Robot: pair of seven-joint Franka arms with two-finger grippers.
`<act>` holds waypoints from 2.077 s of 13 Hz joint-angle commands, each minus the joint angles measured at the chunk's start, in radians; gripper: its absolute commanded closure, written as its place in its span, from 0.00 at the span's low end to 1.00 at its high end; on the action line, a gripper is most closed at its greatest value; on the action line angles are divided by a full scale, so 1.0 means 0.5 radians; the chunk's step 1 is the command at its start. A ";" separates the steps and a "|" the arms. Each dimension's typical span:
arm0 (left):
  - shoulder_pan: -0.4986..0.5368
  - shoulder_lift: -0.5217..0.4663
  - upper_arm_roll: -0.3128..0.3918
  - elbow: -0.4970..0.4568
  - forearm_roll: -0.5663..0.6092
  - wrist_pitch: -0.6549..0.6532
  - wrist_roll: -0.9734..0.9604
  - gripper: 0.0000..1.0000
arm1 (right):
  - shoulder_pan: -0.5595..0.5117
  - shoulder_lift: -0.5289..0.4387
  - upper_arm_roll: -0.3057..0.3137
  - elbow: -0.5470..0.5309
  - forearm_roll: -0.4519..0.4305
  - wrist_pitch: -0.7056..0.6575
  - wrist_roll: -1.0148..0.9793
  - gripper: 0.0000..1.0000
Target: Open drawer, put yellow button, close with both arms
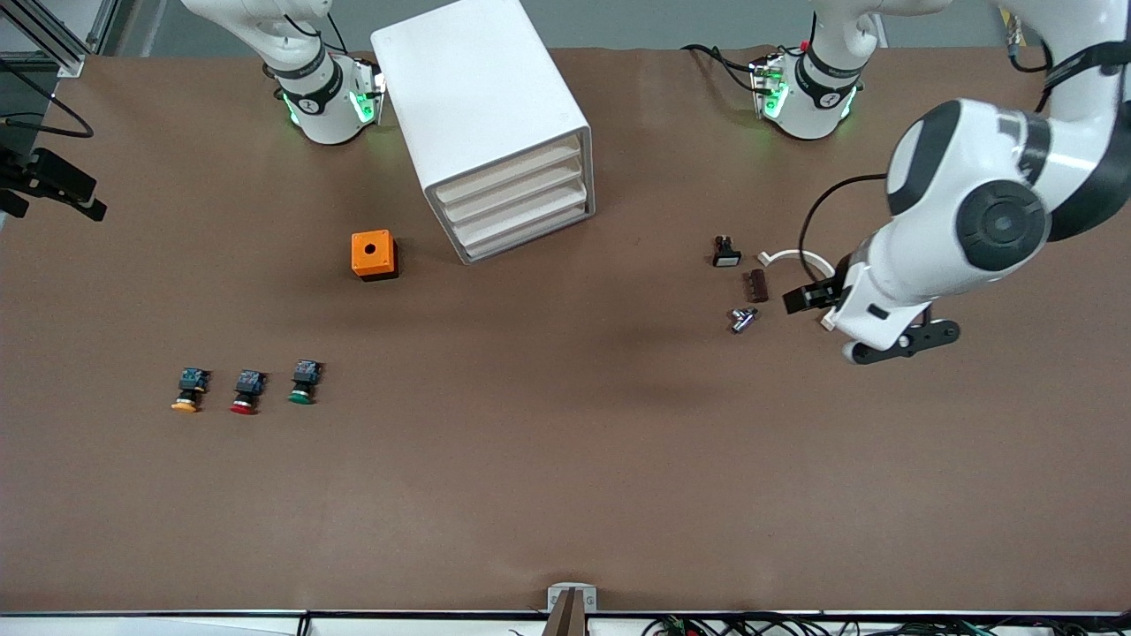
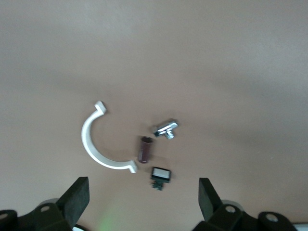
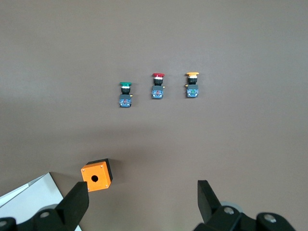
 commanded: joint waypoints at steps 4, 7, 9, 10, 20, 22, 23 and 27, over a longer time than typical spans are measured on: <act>-0.277 0.201 -0.005 0.045 -0.153 0.118 -0.729 0.00 | -0.068 0.026 0.011 0.062 0.024 -0.017 -0.028 0.00; -0.387 0.272 -0.008 0.045 -0.328 0.115 -1.045 0.00 | -0.105 0.081 0.011 0.068 0.015 0.008 -0.064 0.00; -0.464 0.321 -0.008 0.045 -0.466 0.115 -1.308 0.00 | -0.117 0.222 0.011 0.068 0.027 0.114 -0.107 0.00; -0.495 0.352 -0.008 0.045 -0.545 0.115 -1.428 0.00 | -0.132 0.259 0.011 0.068 0.027 0.139 -0.144 0.00; -0.630 0.570 -0.005 0.054 -1.410 0.115 -2.680 0.00 | -0.289 1.004 0.011 0.044 0.002 0.888 -0.187 0.00; -0.630 0.622 -0.005 0.054 -1.604 0.102 -2.901 0.00 | -0.313 1.100 0.011 -0.048 0.006 1.114 -0.184 0.00; -0.630 0.640 -0.005 0.057 -1.662 0.099 -3.008 0.00 | -0.307 1.121 0.011 -0.143 0.006 1.285 -0.172 0.00; -0.651 0.738 -0.008 0.060 -1.889 0.099 -3.435 0.00 | -0.350 1.262 0.011 -0.395 0.006 1.823 -0.169 0.00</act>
